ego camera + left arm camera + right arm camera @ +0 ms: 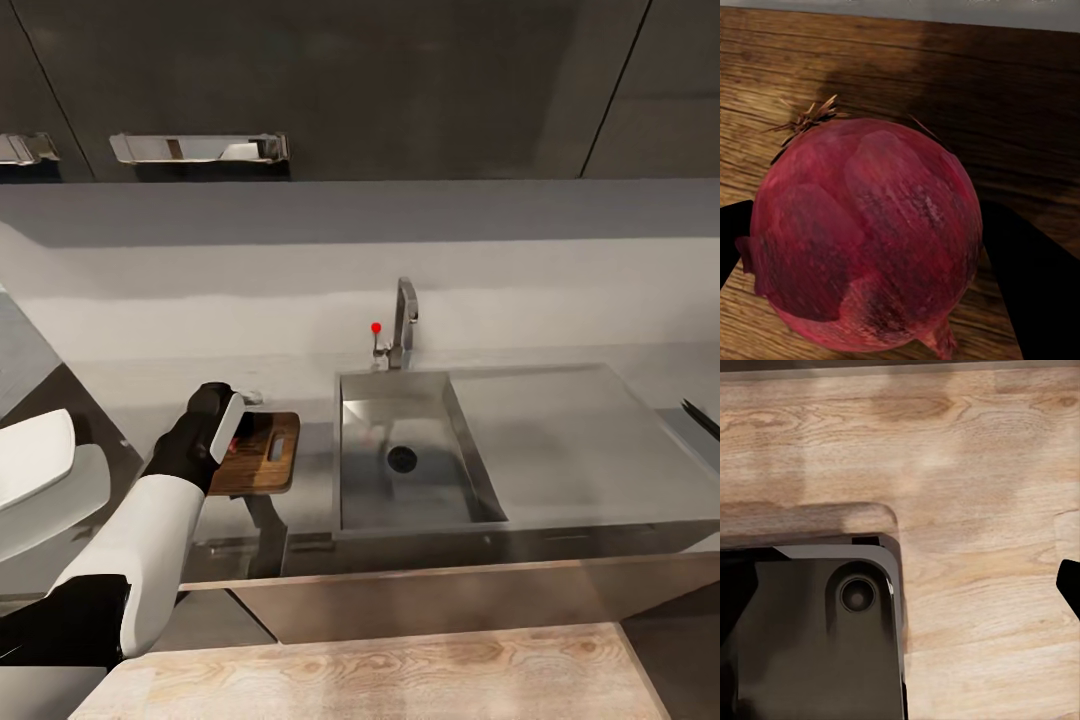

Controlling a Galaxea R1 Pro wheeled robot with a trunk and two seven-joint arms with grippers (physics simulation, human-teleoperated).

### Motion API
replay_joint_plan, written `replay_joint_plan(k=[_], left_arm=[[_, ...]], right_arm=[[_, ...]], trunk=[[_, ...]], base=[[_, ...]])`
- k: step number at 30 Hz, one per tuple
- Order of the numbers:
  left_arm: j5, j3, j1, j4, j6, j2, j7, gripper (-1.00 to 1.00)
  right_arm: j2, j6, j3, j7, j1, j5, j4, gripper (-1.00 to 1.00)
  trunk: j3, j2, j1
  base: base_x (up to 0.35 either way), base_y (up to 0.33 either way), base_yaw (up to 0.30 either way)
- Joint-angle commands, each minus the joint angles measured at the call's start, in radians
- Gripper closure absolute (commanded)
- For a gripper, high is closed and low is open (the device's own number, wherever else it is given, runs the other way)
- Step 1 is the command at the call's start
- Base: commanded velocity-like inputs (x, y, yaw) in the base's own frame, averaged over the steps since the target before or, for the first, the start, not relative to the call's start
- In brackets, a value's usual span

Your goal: In the kitchen, take the Vidalia onion out of the sink, dice it on the chopping board with the paring knife, put the diced onion into the bowl on the countertop, then place both the paring knife and the chopping board into the sink.

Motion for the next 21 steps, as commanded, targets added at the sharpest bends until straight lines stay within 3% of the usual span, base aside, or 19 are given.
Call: replay_joint_plan(k=[1,12,13,21], left_arm=[[0.013,0.003,0.0,0.004,0.001,0.0,0.011,1.0],[0.012,0.004,0.0,0.004,0.0,0.0,0.011,1.0],[0.011,0.004,0.0,0.003,0.0,0.0,0.011,-1.0],[0.01,0.005,0.0,-0.003,0.0,0.0,0.011,-1.0]], right_arm=[[-0.001,-0.003,0.009,-0.004,-0.001,-0.01,0.0,-1.0],[-0.001,-0.003,0.009,-0.004,-0.001,-0.01,0.0,-1.0],[-0.001,-0.003,0.009,-0.004,-0.001,-0.01,0.0,-1.0],[-0.001,-0.003,0.009,-0.004,-0.001,-0.01,0.0,-1.0]], trunk=[[-0.002,-0.001,0.001],[-0.002,-0.001,0.001],[-0.002,-0.001,0.001],[-0.002,-0.001,0.001]], base=[[0.0,0.0,0.0],[0.0,0.0,0.0],[0.0,0.0,0.0],[0.0,0.0,0.0]])
